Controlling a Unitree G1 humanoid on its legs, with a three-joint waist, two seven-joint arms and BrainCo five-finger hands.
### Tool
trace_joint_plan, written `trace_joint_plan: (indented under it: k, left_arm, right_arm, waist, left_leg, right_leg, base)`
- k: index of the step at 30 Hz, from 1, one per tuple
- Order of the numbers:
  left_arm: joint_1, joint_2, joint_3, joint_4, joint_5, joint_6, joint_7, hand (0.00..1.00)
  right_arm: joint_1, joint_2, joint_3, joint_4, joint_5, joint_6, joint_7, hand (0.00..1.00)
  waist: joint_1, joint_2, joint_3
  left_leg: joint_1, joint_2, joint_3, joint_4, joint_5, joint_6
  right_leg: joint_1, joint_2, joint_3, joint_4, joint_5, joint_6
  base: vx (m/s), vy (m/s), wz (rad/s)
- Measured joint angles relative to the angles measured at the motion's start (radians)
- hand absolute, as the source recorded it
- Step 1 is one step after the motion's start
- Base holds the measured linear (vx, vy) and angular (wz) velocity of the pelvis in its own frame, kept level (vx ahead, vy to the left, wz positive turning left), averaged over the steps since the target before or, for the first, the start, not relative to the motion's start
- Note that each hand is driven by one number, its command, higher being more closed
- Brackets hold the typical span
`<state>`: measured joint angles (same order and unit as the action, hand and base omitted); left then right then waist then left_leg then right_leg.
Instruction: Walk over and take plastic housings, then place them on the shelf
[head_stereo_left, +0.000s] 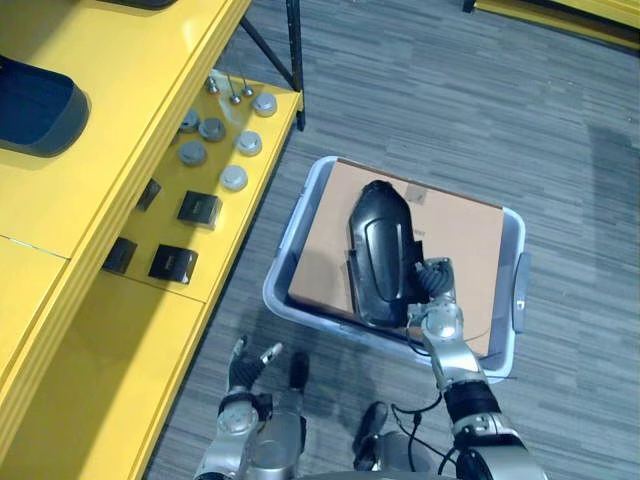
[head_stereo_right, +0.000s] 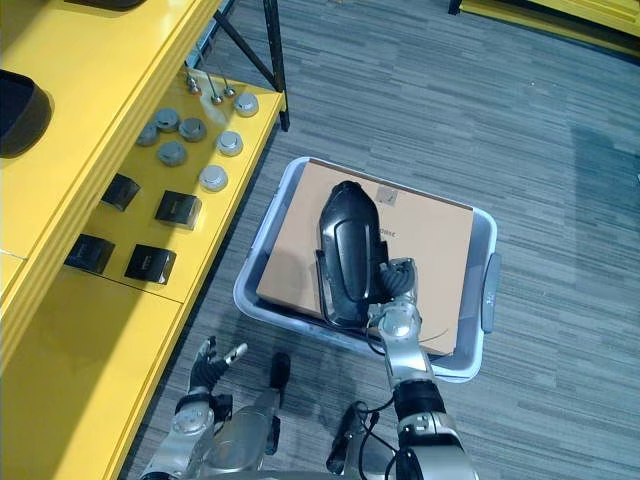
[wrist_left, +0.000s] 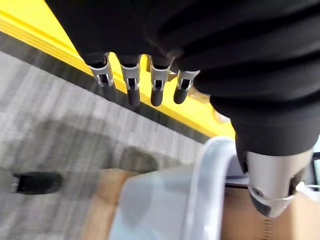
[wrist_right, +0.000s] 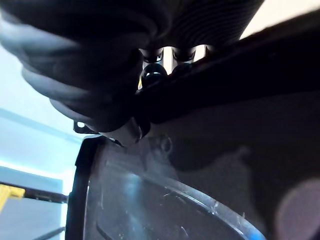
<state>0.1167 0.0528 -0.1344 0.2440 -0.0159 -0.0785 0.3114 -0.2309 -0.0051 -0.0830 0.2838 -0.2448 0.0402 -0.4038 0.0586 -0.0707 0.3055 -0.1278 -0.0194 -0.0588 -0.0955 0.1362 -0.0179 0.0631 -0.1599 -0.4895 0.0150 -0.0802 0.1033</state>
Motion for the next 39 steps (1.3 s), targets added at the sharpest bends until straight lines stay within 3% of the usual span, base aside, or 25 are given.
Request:
trace_joint_plan:
  k: [2, 10, 14, 20, 29, 30, 34, 35, 39]
  left_arm:
    - [0.015, -0.012, -0.022, -0.100, -0.013, -0.010, 0.004, 0.00]
    - [0.010, -0.021, -0.140, -0.355, -0.012, -0.066, 0.063, 0.00]
    - [-0.024, -0.021, -0.226, -0.358, -0.010, -0.065, 0.063, 0.00]
    - [-0.082, -0.033, -0.269, -0.358, 0.036, -0.061, 0.084, 0.00]
    - [-0.109, -0.039, -0.285, -0.300, 0.148, -0.005, 0.221, 0.00]
    - [-0.109, -0.039, -0.286, -0.295, 0.149, -0.003, 0.225, 1.00]
    - [-0.118, -0.036, -0.287, -0.273, 0.147, 0.010, 0.242, 1.00]
    - [-0.118, -0.035, -0.287, -0.267, 0.146, 0.010, 0.242, 1.00]
    - [-0.118, -0.016, -0.285, -0.261, 0.140, 0.013, 0.244, 1.00]
  right_arm:
    - [0.017, 0.004, 0.007, -0.060, -0.001, -0.003, -0.008, 1.00]
    - [0.040, 0.008, 0.093, -0.294, -0.040, -0.061, -0.051, 1.00]
    - [0.038, 0.006, 0.169, -0.359, -0.082, -0.079, -0.051, 1.00]
    - [0.038, 0.010, 0.244, -0.390, -0.111, -0.082, -0.051, 1.00]
    - [0.103, 0.032, 0.404, -0.436, -0.020, -0.137, -0.049, 1.00]
    - [0.110, 0.032, 0.407, -0.437, -0.015, -0.144, -0.048, 1.00]
    - [0.130, 0.032, 0.420, -0.438, 0.030, -0.151, -0.042, 1.00]
    - [0.137, 0.030, 0.424, -0.438, 0.041, -0.151, -0.041, 0.00]
    - [0.158, 0.011, 0.451, -0.463, 0.062, -0.157, -0.037, 0.00]
  waist:
    - [-0.020, -0.003, -0.029]
    - [-0.040, -0.001, -0.118]
    - [-0.045, 0.002, -0.144]
    - [-0.053, 0.006, -0.176]
    - [-0.074, 0.014, -0.220]
    - [-0.074, 0.014, -0.223]
    - [-0.076, 0.014, -0.234]
    - [-0.077, 0.014, -0.240]
    - [-0.083, 0.017, -0.254]
  left_leg:
    - [0.000, -0.004, -0.008, 0.000, 0.000, 0.000]
    - [0.037, -0.003, 0.004, 0.000, 0.000, 0.001]
    - [0.058, 0.005, 0.031, 0.000, 0.000, 0.001]
    - [0.065, 0.012, 0.050, 0.000, -0.002, 0.003]
    - [0.071, 0.021, 0.081, 0.000, -0.002, 0.003]
    - [0.072, 0.021, 0.083, 0.000, -0.002, 0.003]
    - [0.073, 0.023, 0.089, 0.000, -0.002, 0.003]
    - [0.074, 0.024, 0.090, 0.000, -0.002, 0.003]
    - [0.074, 0.027, 0.095, 0.000, -0.002, 0.003]
  right_leg:
    - [0.001, 0.001, -0.001, 0.000, -0.002, 0.002]
    - [0.022, 0.000, 0.014, 0.003, -0.008, 0.002]
    - [0.020, 0.001, 0.047, 0.018, -0.009, 0.000]
    - [0.013, 0.004, 0.074, 0.020, -0.002, -0.005]
    - [0.003, 0.011, 0.110, 0.017, 0.010, -0.010]
    - [0.003, 0.011, 0.112, 0.017, 0.010, -0.010]
    - [0.001, 0.017, 0.120, 0.015, 0.013, -0.014]
    - [0.000, 0.018, 0.122, 0.014, 0.013, -0.015]
    - [0.000, 0.021, 0.129, 0.006, 0.018, -0.017]
  base:
    - [0.00, 0.001, 0.02]
    - [-0.02, -0.002, -0.05]
    - [-0.05, -0.001, -0.20]
    - [-0.05, 0.007, -0.14]
    - [-0.02, -0.004, -0.11]
    - [0.00, -0.004, -0.06]
    - [-0.02, -0.005, -0.06]
    - [-0.02, -0.011, -0.05]
    - [-0.01, -0.010, -0.05]
